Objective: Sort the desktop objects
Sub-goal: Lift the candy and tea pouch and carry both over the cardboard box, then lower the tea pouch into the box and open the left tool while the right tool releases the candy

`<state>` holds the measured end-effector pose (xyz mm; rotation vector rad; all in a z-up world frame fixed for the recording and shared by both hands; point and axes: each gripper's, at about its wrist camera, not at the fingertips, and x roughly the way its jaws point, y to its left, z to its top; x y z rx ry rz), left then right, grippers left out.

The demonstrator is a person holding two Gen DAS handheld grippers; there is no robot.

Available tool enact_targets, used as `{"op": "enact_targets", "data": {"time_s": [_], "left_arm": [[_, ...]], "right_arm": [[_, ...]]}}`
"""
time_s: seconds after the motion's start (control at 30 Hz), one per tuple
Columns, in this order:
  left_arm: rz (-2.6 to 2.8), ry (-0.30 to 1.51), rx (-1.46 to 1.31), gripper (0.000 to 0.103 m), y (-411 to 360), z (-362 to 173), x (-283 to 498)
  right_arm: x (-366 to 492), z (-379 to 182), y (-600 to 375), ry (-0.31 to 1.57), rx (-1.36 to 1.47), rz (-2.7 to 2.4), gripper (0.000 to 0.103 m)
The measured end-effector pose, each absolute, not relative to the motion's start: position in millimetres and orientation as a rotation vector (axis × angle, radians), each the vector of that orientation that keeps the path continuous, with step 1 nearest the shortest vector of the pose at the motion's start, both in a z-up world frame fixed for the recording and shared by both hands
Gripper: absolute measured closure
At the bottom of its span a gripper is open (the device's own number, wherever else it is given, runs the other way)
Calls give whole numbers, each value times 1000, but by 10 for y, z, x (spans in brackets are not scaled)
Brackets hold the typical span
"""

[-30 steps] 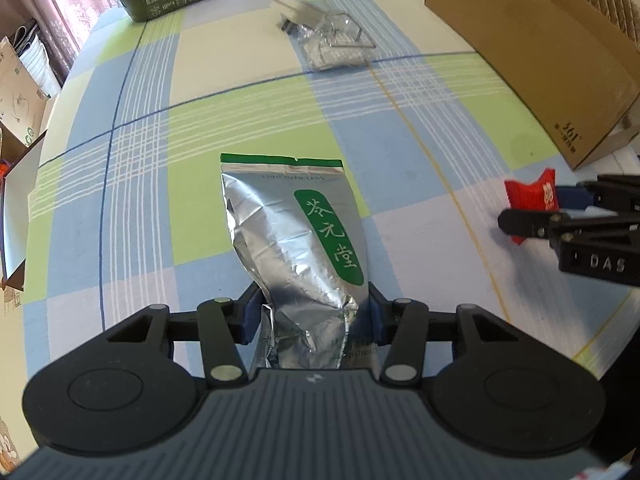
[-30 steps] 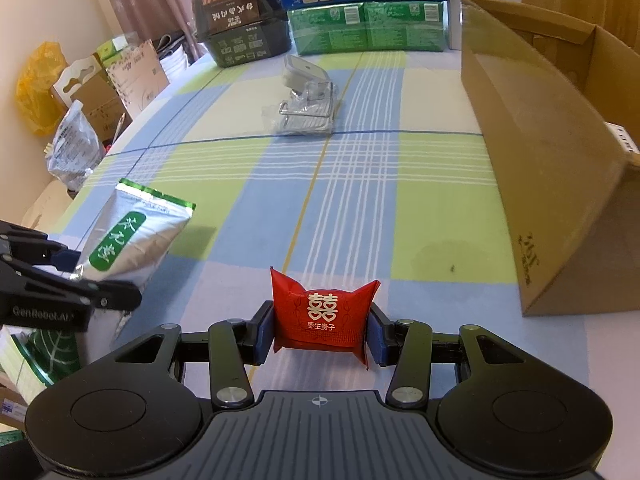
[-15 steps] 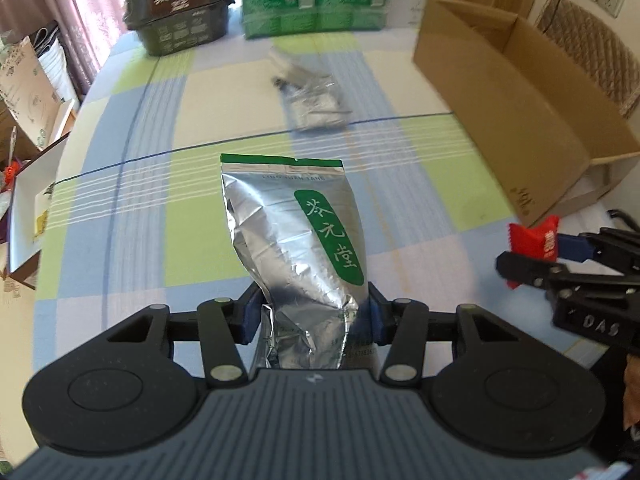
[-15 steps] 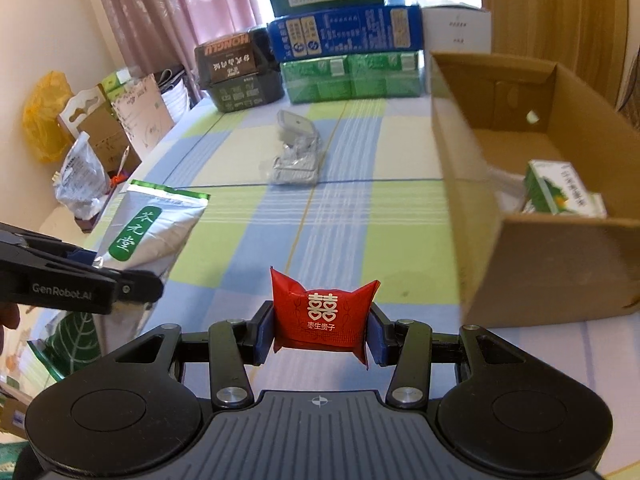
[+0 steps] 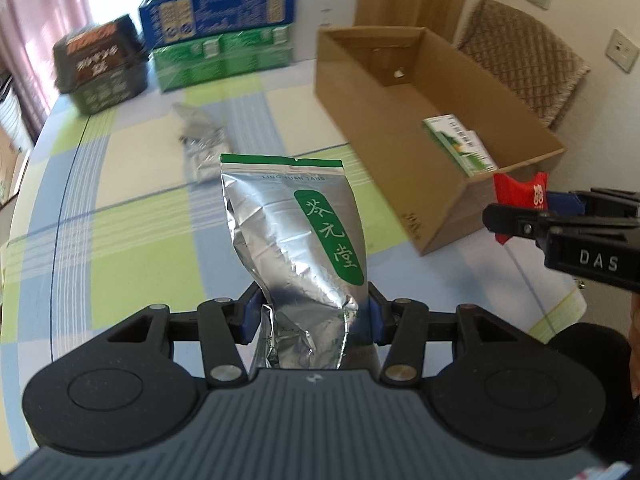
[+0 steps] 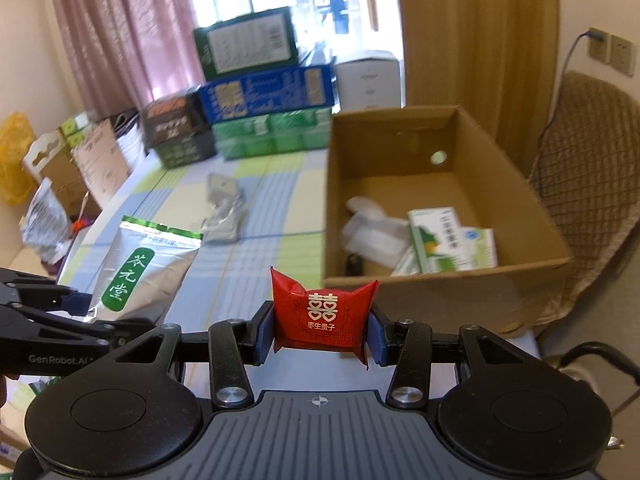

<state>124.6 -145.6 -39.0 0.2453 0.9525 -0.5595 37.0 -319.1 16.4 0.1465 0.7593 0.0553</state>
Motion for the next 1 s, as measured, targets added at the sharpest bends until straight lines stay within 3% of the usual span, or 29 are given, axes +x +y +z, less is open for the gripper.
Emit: {"op": "enact_targets", "data": {"time_s": [0.47, 1.0], "left_arm": [[-653, 881, 281, 58, -2121, 68, 1199], [-707, 891, 282, 58, -2772, 114, 1297]], "right_arm": [[310, 472, -3849, 724, 143, -31, 59], [444, 495, -4335, 720, 167, -62, 59]]}}
